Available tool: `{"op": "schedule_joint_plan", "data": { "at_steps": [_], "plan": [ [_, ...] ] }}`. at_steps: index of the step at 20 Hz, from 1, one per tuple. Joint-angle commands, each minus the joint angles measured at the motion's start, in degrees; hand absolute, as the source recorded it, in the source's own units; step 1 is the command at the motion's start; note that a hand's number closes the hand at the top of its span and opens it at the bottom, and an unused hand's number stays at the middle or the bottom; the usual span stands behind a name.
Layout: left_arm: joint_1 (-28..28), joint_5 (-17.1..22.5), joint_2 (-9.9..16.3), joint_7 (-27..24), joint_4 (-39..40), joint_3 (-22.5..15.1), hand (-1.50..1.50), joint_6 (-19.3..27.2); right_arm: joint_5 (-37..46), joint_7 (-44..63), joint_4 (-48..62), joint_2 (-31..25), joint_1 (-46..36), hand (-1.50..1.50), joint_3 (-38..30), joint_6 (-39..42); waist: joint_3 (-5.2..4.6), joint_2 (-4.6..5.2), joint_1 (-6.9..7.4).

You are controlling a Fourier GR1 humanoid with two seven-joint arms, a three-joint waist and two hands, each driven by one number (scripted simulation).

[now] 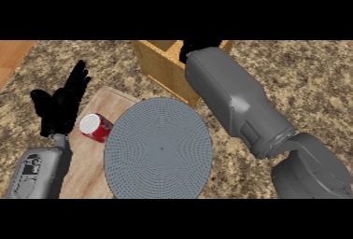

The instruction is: Pick the tomato from the placemat and place it in the basket

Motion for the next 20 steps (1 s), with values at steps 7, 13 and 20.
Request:
{"op": "schedule_joint_plan", "data": {
  "at_steps": [7,13,20],
  "plan": [
    [1.9,0.1,0.7,0.2,-0.7,1.5,0.00,0.7,-3.2,4.2,-1.9,0.1,-0.7,-1.50,-6.5,-22.9,0.01,-0.88,-2.48],
    [7.3,-0.9,-0.3,0.4,-4.2,1.0,0.00,2.5,-5.1,3.0,-5.5,0.0,2.0,-1.50,-10.6,-30.6,0.08,-2.12,-5.16],
    [9.2,1.7,1.7,3.9,-9.0,3.0,0.00,0.5,-5.4,-5.5,-19.8,-5.3,14.5,-1.50,-12.5,-29.3,0.13,-2.56,-6.73]
  ]
}}
